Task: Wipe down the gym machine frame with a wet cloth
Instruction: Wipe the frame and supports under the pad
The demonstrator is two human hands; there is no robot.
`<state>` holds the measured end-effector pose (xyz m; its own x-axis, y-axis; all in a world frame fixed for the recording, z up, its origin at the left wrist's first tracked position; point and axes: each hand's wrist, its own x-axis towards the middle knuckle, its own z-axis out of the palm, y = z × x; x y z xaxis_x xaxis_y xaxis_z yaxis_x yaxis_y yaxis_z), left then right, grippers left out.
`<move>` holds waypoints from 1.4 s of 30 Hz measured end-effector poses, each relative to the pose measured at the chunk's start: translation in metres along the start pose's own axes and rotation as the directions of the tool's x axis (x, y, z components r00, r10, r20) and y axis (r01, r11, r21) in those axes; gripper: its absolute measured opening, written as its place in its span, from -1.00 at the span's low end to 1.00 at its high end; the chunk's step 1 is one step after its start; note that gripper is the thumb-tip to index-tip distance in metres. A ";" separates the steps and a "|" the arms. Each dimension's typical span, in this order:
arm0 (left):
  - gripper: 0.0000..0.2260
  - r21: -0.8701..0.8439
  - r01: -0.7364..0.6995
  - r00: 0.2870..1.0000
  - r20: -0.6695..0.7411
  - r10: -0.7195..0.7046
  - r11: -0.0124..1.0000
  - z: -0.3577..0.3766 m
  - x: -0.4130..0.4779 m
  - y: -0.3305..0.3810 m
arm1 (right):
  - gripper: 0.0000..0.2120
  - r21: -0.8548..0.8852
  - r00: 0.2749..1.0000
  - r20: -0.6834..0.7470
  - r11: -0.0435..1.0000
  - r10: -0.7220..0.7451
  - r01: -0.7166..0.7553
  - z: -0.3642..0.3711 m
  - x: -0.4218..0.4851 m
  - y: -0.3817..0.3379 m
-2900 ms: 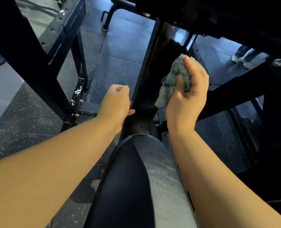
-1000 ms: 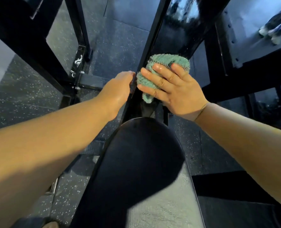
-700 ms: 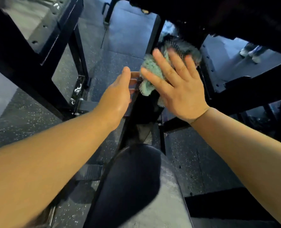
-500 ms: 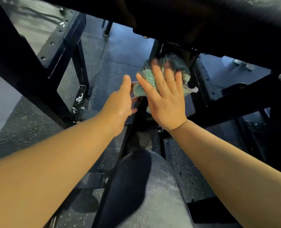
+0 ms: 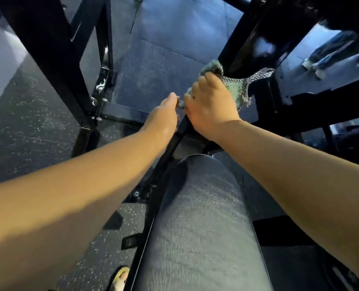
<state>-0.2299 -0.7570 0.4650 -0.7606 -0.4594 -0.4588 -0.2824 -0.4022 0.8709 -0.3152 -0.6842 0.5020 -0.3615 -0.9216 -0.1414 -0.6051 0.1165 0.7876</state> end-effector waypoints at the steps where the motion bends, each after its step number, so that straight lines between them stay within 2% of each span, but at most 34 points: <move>1: -0.63 0.017 0.021 1.000 0.006 -0.021 1.000 -0.003 0.000 -0.006 | -0.70 0.019 0.994 0.089 0.998 -0.056 0.054 0.003 0.001 -0.015; 4: -0.59 0.112 0.074 0.996 0.035 -0.078 0.991 -0.016 -0.003 -0.033 | -0.69 0.111 0.949 0.242 0.977 -0.203 0.181 0.013 0.010 -0.052; 5: -0.59 0.158 0.069 0.996 0.047 -0.077 0.985 -0.021 -0.004 -0.041 | -0.70 0.137 0.939 0.261 0.971 -0.225 0.195 0.016 0.012 -0.056; 7: -0.65 0.121 0.090 0.993 0.069 -0.099 0.989 -0.025 -0.004 -0.054 | -0.74 0.162 0.939 0.244 0.965 -0.243 0.208 0.017 0.009 -0.048; 8: -0.67 0.067 0.087 0.993 0.078 -0.092 0.994 -0.022 -0.002 -0.057 | -0.76 0.168 0.954 0.205 0.968 -0.220 0.187 0.017 0.006 -0.035; 11: -0.57 -0.054 0.041 0.996 0.075 -0.037 0.998 -0.004 0.003 -0.055 | -0.78 0.144 0.995 -0.095 0.989 -0.019 0.033 0.014 -0.001 -0.006; 12: -0.52 -0.062 0.018 0.997 0.074 -0.013 0.998 0.003 0.005 -0.051 | -0.77 0.146 0.996 -0.088 0.989 0.021 -0.008 0.012 0.000 -0.006; 14: -0.47 -0.071 0.032 0.998 0.048 -0.029 0.997 0.011 0.008 -0.048 | -0.73 0.116 0.998 0.062 0.993 0.004 -0.011 0.012 0.005 -0.020; 16: -0.50 -0.079 0.087 0.996 0.029 -0.085 0.993 0.013 0.008 -0.052 | -0.71 0.067 0.967 0.231 0.993 -0.109 0.096 0.012 0.009 -0.038; 18: -0.57 -0.104 0.134 0.991 0.042 -0.130 0.985 0.005 0.005 -0.065 | -0.76 0.134 0.920 0.306 0.968 -0.245 0.214 0.012 0.010 -0.049; 19: -0.61 -0.107 0.147 0.989 0.051 -0.142 0.983 0.001 0.003 -0.070 | -0.80 0.198 0.917 0.292 0.955 -0.272 0.221 0.014 0.011 -0.047; 21: -0.63 -0.110 0.162 0.985 0.068 -0.156 0.981 -0.006 0.001 -0.070 | -0.82 0.300 0.951 0.203 0.940 -0.232 0.165 0.020 0.009 -0.041; 24: -0.58 -0.118 0.129 0.990 0.077 -0.121 0.985 -0.005 0.000 -0.059 | -0.95 0.277 0.993 0.025 0.955 -0.116 0.105 0.023 -0.002 -0.037; 26: -0.58 -0.122 0.129 0.989 0.090 -0.119 0.984 -0.004 -0.008 -0.053 | -0.88 0.261 0.995 -0.050 0.960 -0.089 0.099 0.018 -0.006 -0.037; 28: -0.62 -0.095 0.144 0.987 0.080 -0.136 0.985 -0.006 -0.020 -0.051 | -0.96 0.371 0.992 0.005 0.921 -0.128 0.117 0.005 -0.008 -0.036; 29: -0.64 -0.099 0.152 0.987 0.069 -0.146 0.983 -0.008 -0.027 -0.050 | -0.88 0.473 0.990 0.070 0.878 -0.121 0.074 -0.001 -0.009 -0.037; 30: -0.65 -0.112 0.164 0.986 0.052 -0.159 0.980 -0.012 -0.034 -0.047 | -0.81 0.614 0.989 0.126 0.789 -0.076 -0.017 -0.005 -0.013 -0.039; 31: -0.66 -0.119 0.174 0.985 0.032 -0.171 0.978 -0.015 -0.041 -0.044 | -0.77 0.768 0.976 0.219 0.618 -0.003 -0.171 -0.008 -0.018 -0.042; 32: -0.67 -0.104 0.177 0.984 0.012 -0.177 0.979 -0.018 -0.048 -0.040 | -0.76 0.868 0.941 0.336 0.373 0.048 -0.329 -0.012 -0.025 -0.043; 33: -0.69 -0.051 0.171 0.985 0.003 -0.171 0.984 -0.019 -0.057 -0.033 | -0.76 0.902 0.904 0.418 0.082 0.085 -0.425 -0.014 -0.034 -0.045; 34: -0.73 0.015 0.156 0.988 -0.005 -0.156 0.988 -0.020 -0.064 -0.028 | -0.77 0.870 0.864 0.487 -0.150 0.127 -0.469 -0.015 -0.044 -0.046; 36: -0.82 0.116 0.105 0.994 0.013 -0.107 0.988 -0.018 -0.077 -0.020 | -0.82 0.734 0.771 0.614 -0.483 0.168 -0.478 -0.019 -0.062 -0.050; 38: -0.89 0.162 0.051 0.997 0.047 -0.059 0.985 -0.010 -0.093 -0.012 | -0.85 0.441 0.685 0.725 -0.815 0.076 -0.376 -0.029 -0.080 -0.053; 39: -0.89 0.196 0.024 0.998 0.050 -0.034 0.980 -0.005 -0.101 -0.008 | -0.79 0.249 0.680 0.733 -0.924 -0.016 -0.290 -0.033 -0.088 -0.054; 40: -0.82 0.256 -0.001 0.997 0.071 -0.018 0.967 0.005 -0.114 -0.007 | -0.73 0.069 0.677 0.731 -0.979 -0.082 -0.193 -0.037 -0.106 -0.055; 42: -0.74 0.384 -0.067 0.991 0.137 0.015 0.921 0.020 -0.137 -0.008 | -0.70 -0.110 0.665 0.734 -0.991 -0.135 -0.079 -0.046 -0.138 -0.059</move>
<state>-0.1352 -0.6752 0.5243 -0.8374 -0.3527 -0.4176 -0.4338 -0.0359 0.9003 -0.1972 -0.5812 0.5023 -0.6798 -0.3572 -0.6405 0.7062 -0.0831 -0.7031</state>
